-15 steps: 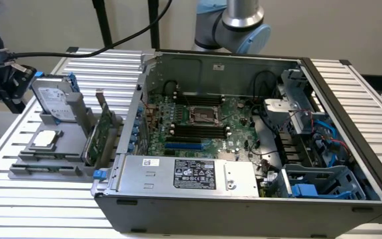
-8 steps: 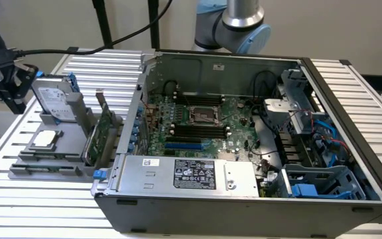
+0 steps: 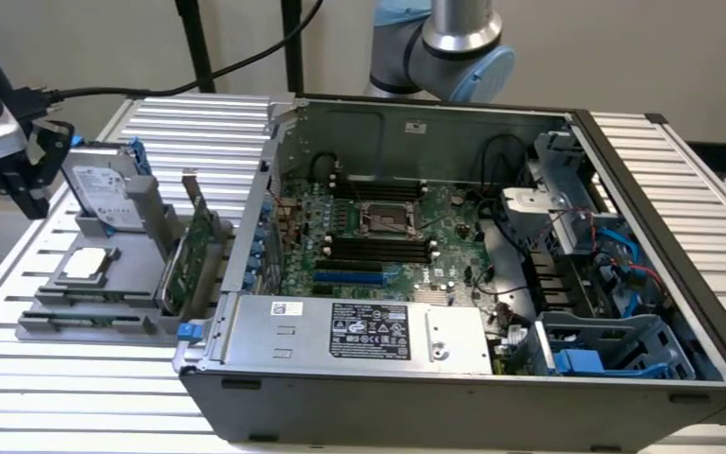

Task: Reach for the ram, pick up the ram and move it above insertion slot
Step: 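Pick up the ram and move it above insertion slot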

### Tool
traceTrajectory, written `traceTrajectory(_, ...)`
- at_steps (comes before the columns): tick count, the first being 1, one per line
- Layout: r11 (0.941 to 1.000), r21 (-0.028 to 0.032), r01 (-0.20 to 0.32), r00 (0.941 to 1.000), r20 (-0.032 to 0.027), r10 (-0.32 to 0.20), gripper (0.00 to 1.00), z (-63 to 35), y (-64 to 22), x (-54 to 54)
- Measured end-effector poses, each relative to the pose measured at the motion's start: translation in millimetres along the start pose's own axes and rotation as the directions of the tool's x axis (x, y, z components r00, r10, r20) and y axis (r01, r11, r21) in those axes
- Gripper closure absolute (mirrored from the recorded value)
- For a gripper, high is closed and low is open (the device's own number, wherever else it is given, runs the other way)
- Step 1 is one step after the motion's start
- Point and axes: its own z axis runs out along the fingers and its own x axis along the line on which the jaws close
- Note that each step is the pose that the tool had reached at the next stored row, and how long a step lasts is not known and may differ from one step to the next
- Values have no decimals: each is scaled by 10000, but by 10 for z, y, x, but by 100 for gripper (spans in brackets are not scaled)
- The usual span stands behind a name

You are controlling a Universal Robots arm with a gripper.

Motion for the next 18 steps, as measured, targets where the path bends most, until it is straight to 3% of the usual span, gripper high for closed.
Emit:
traceTrajectory(4,9973,5,734,9973,-23,-734,89,16,0,0)
traceTrajectory(9,9865,9,1638,9865,-52,-1637,89,35,-1,0)
traceTrajectory(13,9722,10,2342,9722,-77,-2342,89,51,-2,-1)
traceTrajectory(18,9465,8,3226,9465,-109,-3226,89,73,-3,-1)
